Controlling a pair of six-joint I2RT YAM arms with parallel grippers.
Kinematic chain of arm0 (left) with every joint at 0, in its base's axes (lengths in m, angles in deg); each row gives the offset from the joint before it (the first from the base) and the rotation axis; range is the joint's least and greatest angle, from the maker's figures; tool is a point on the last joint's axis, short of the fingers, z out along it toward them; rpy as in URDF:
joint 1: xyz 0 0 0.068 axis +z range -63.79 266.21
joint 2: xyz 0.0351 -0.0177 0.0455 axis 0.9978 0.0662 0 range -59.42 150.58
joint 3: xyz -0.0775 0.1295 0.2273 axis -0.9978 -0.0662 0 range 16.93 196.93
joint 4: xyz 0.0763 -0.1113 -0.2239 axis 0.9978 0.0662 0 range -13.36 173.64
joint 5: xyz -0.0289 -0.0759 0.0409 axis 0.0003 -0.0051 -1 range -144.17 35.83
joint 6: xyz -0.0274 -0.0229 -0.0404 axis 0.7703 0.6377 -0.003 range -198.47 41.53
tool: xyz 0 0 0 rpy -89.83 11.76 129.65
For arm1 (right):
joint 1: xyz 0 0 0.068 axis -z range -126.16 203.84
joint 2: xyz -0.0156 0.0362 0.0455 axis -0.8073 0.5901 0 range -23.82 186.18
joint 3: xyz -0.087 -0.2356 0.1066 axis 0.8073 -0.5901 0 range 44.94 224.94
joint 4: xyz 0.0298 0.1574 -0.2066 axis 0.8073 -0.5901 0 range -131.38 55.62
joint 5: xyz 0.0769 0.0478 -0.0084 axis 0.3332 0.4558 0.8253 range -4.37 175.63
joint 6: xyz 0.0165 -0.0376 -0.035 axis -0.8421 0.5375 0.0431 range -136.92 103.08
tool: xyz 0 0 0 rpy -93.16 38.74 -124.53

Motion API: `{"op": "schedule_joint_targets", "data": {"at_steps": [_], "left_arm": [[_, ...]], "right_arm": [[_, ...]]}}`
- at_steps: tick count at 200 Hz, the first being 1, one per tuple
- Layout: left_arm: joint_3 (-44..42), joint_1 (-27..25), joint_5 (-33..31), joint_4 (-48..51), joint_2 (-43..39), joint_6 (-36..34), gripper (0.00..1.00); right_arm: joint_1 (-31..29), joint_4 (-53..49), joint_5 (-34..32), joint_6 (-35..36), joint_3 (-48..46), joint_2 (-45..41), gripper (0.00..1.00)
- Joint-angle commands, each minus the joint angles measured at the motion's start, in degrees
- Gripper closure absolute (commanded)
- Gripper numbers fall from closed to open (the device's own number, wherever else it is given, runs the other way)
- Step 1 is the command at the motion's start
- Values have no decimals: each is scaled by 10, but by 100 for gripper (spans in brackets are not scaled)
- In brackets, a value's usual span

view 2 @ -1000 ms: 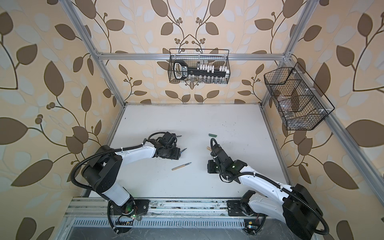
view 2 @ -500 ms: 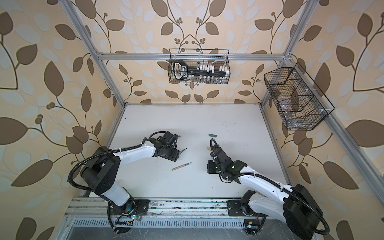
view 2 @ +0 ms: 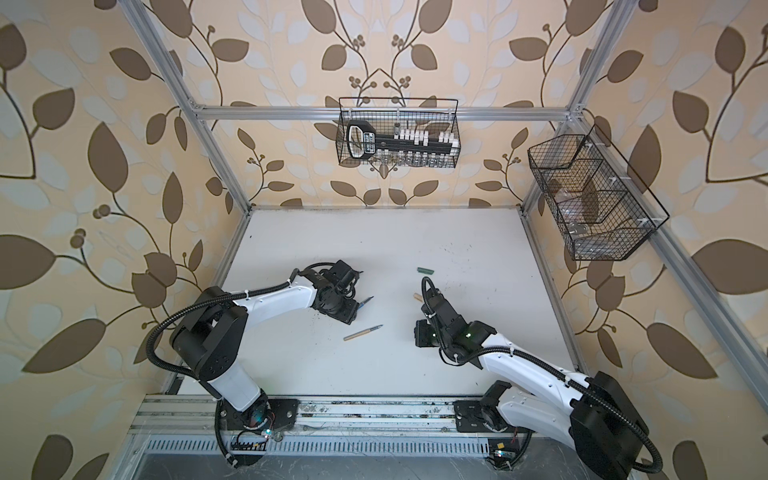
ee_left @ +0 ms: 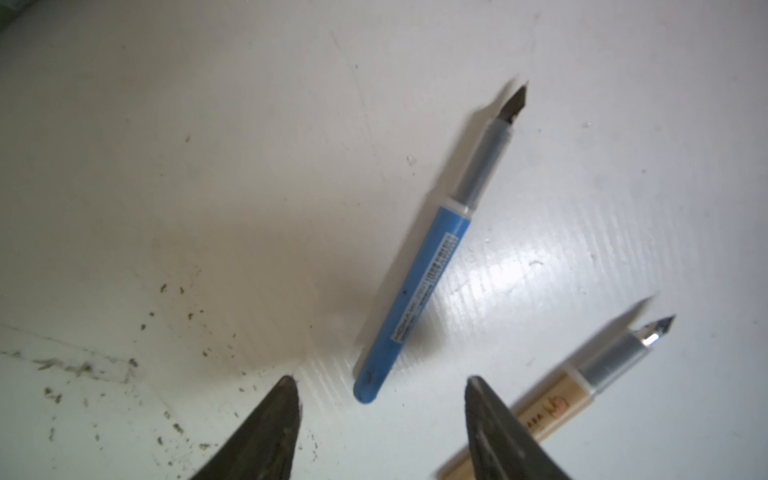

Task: Insert the pens into the pen caps
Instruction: 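Align the left gripper with the blue pen body and close on it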

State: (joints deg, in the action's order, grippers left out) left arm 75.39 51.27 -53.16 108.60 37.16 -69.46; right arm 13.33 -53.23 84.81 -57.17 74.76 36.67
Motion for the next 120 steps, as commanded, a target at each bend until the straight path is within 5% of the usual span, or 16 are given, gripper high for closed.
{"op": "schedule_joint_targets", "data": {"at_steps": [1,120], "left_arm": [[23,-4,0,25,9,-12,36],[66,-7,19,62,66,-33,45]], "right_arm": [[-3,-7,-1,0,7,-4,88],[-4,6,3,-3,-3,4,88]]}}
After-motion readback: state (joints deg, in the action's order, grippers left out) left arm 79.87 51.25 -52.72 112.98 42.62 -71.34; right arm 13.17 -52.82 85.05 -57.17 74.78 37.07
